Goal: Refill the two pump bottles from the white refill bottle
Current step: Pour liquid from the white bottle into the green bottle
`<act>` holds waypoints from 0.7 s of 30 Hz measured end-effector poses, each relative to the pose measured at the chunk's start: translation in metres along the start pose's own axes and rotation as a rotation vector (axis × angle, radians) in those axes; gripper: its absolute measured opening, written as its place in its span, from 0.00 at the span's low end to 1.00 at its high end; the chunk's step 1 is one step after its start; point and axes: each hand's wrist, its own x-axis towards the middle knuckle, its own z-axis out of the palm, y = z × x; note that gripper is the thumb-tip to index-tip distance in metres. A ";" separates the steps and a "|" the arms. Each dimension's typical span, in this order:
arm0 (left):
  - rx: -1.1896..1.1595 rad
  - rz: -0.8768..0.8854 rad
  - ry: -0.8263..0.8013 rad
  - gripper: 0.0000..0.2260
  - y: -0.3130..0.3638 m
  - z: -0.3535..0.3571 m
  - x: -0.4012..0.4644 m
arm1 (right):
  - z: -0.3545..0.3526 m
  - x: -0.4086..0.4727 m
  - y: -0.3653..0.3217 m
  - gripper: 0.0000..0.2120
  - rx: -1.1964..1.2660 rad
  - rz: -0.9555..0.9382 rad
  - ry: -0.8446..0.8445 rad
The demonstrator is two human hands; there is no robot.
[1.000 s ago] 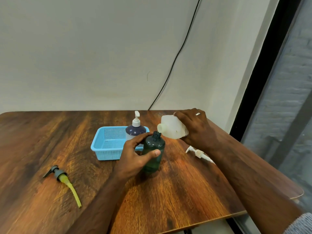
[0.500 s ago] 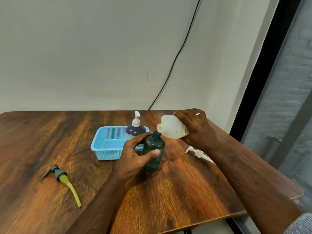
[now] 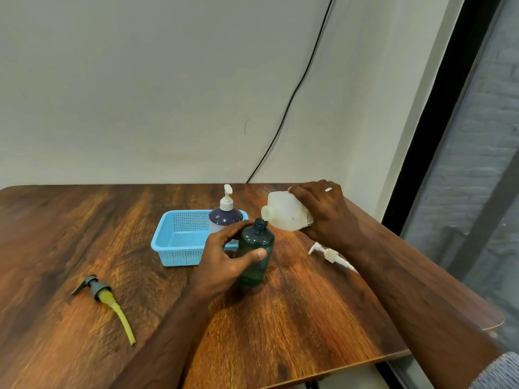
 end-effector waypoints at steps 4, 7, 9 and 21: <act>0.001 -0.002 0.001 0.23 -0.002 0.000 0.001 | -0.001 0.002 -0.001 0.33 -0.004 -0.021 0.027; 0.000 0.002 -0.003 0.23 -0.003 -0.001 0.002 | -0.001 0.002 -0.001 0.34 -0.009 -0.026 0.024; 0.005 0.003 0.003 0.23 -0.004 0.000 0.002 | -0.001 0.002 0.000 0.34 -0.012 -0.017 0.008; 0.016 0.002 -0.003 0.26 -0.011 -0.001 0.004 | -0.002 0.002 -0.002 0.34 0.004 -0.012 -0.004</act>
